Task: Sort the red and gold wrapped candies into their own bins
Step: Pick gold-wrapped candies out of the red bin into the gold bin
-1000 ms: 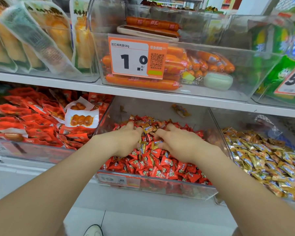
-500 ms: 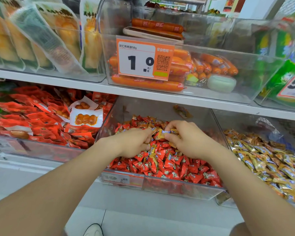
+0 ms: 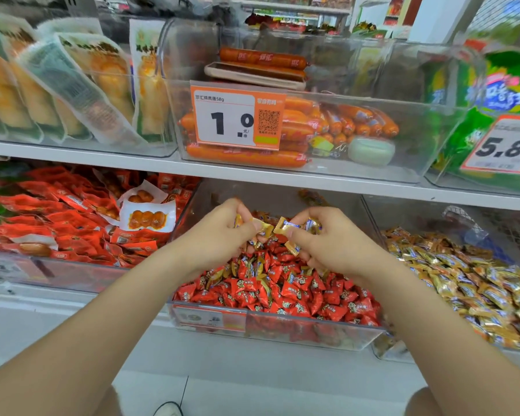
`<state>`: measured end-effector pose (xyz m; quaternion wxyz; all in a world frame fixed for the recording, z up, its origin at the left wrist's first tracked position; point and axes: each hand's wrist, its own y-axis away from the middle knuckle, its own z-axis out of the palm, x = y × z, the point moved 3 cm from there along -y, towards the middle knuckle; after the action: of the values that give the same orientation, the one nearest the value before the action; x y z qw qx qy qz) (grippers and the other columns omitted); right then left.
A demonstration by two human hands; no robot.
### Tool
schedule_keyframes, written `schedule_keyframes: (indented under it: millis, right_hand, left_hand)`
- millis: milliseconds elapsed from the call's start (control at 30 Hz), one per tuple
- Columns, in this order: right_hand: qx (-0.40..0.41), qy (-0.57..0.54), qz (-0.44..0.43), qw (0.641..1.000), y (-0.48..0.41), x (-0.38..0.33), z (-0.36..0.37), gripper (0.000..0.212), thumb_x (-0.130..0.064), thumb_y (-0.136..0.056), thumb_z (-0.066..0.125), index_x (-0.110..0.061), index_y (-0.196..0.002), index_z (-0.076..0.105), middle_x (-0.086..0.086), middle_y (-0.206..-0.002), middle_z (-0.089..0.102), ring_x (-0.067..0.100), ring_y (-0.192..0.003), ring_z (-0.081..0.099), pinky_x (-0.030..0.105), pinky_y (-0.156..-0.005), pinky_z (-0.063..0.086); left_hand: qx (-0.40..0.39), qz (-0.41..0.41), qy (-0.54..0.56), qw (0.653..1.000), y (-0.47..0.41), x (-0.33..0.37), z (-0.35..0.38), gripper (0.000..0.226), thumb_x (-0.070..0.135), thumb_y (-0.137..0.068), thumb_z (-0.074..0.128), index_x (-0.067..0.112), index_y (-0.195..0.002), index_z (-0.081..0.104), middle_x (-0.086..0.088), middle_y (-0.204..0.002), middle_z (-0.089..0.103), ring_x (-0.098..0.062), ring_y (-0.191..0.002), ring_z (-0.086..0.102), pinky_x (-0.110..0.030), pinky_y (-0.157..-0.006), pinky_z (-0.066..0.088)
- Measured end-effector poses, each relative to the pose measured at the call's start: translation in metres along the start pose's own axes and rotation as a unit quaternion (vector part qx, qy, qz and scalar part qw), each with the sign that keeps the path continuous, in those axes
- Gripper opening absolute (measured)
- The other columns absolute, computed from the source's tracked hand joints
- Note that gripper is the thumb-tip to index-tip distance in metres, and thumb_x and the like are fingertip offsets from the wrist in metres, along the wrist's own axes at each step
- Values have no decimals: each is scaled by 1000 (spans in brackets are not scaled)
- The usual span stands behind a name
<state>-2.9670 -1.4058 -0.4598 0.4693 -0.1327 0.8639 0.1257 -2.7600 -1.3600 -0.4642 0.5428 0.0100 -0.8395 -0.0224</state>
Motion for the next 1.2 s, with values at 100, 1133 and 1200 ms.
schedule_keyframes:
  millis: [100, 1133, 1200]
  right_hand:
    - [-27, -176, 27, 984, 22, 3, -20, 13, -20, -102, 69, -13, -112, 73, 8, -73, 59, 16, -61, 52, 25, -49, 43]
    - [320, 93, -72, 940, 111, 53, -139, 24, -10, -84, 64, -30, -83, 76, -13, -67, 70, 3, -65, 64, 15, -66, 48]
    - [275, 100, -104, 951, 98, 35, -113, 23, -9, -86, 64, -29, -85, 76, -16, -67, 68, 1, -66, 64, 9, -65, 46]
  left_hand:
    - [-14, -10, 98, 995, 10, 14, 18, 17, 20, -107, 58, 19, -123, 53, -5, -92, 79, -10, -69, 66, -27, -60, 48]
    - [36, 307, -395, 865, 6, 107, 185, 14, 38, -92, 50, 28, -86, 57, 8, -81, 52, -22, -85, 51, -40, -72, 46]
    - [42, 233, -396, 887, 2, 84, 136, 10, 37, -87, 51, 31, -83, 57, 10, -78, 53, -17, -80, 54, -39, -73, 49]
